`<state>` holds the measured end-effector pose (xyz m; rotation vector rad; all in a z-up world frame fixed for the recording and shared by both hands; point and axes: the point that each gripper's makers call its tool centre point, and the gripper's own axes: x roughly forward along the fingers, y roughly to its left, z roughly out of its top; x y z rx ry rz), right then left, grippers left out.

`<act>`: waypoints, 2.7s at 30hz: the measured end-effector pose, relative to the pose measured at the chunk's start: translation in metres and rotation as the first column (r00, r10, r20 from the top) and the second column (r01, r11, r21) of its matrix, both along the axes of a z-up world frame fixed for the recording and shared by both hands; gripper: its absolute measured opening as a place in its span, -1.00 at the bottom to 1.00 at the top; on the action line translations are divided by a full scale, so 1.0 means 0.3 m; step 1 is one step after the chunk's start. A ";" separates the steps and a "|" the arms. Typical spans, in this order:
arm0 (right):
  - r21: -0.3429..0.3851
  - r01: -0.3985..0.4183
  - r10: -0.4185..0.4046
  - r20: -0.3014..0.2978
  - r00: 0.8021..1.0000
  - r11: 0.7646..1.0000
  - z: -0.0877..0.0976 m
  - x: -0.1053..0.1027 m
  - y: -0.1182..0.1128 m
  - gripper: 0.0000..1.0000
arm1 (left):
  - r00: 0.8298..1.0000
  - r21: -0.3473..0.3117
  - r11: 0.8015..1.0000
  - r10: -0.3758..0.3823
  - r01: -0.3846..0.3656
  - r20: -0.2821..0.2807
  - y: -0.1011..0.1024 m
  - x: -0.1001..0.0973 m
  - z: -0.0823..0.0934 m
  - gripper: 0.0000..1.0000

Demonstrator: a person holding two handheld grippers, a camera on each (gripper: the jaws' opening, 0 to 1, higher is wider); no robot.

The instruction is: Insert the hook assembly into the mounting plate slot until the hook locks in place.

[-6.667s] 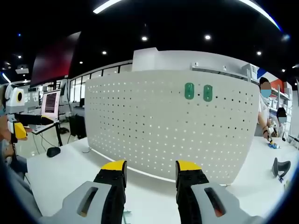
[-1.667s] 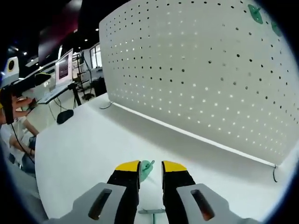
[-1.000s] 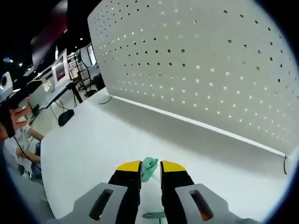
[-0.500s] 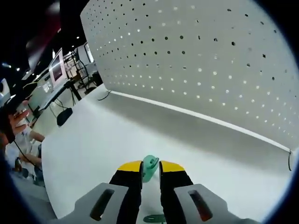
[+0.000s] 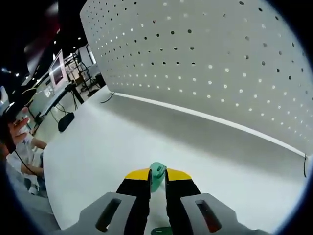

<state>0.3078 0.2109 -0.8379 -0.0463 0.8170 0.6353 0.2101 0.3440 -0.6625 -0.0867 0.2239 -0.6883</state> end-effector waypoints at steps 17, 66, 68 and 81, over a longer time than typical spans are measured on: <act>-0.007 0.005 -0.005 -0.027 1.000 1.000 -0.015 0.005 0.009 -0.85 | 1.000 -0.001 1.000 0.002 -0.002 -0.003 0.008 0.004 -0.003 0.66; 0.011 -0.014 0.014 -0.001 1.000 1.000 -0.013 0.008 0.015 -0.97 | 1.000 0.002 1.000 -0.009 0.009 -0.010 0.001 0.020 -0.010 0.64; 0.013 -0.011 0.011 0.005 1.000 1.000 -0.007 0.009 0.011 -0.97 | 1.000 0.001 1.000 -0.009 0.009 -0.008 0.000 0.019 -0.008 0.64; 0.033 -0.002 -0.001 0.090 0.996 0.999 0.094 0.015 -0.009 -0.97 | 1.000 0.007 1.000 -0.019 0.019 0.005 -0.015 0.019 0.009 0.63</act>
